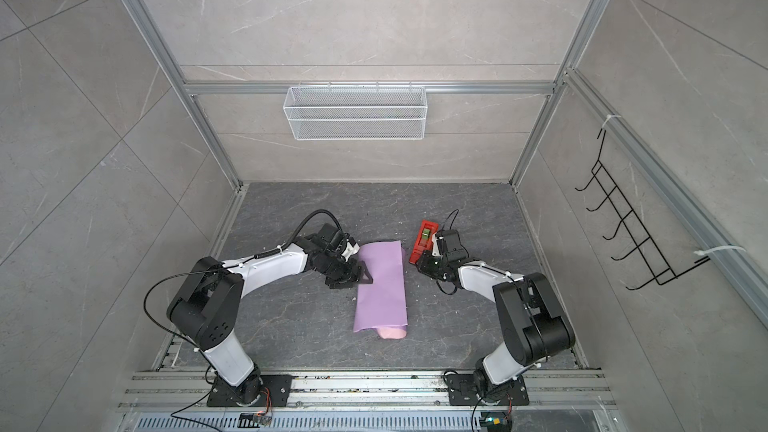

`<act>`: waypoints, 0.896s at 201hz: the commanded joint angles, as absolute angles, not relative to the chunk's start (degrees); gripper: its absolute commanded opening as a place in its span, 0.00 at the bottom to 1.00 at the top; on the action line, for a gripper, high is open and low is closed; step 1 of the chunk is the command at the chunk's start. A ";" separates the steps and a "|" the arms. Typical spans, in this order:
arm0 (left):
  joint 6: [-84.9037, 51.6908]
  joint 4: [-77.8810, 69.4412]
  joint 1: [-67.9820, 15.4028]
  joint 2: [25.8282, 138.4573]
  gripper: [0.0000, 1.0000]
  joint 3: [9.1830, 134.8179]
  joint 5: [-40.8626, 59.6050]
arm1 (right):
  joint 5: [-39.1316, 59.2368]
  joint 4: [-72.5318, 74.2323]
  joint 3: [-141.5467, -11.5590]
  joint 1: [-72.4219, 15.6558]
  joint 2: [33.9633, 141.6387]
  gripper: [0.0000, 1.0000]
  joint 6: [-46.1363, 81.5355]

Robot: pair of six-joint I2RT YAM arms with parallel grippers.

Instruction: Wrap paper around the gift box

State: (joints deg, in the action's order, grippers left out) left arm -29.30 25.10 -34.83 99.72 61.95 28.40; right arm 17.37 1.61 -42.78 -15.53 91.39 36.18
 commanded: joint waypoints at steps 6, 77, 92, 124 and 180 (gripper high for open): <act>-28.28 29.08 -35.64 102.67 0.81 60.70 22.56 | 14.45 3.87 -46.52 -14.20 94.13 0.22 34.91; -28.21 28.91 -35.68 102.54 0.81 60.22 22.39 | 15.23 4.83 -51.81 -12.35 98.84 0.18 34.42; -28.30 28.90 -35.68 102.68 0.81 60.28 22.43 | 15.79 5.01 -52.98 -12.38 99.95 0.18 34.54; -28.29 28.78 -35.68 102.58 0.81 60.24 22.42 | 16.46 4.91 -55.70 -12.31 102.56 0.18 34.45; -28.43 28.67 -35.68 102.48 0.81 60.21 22.63 | 18.13 1.74 -54.42 -12.39 97.22 0.24 31.54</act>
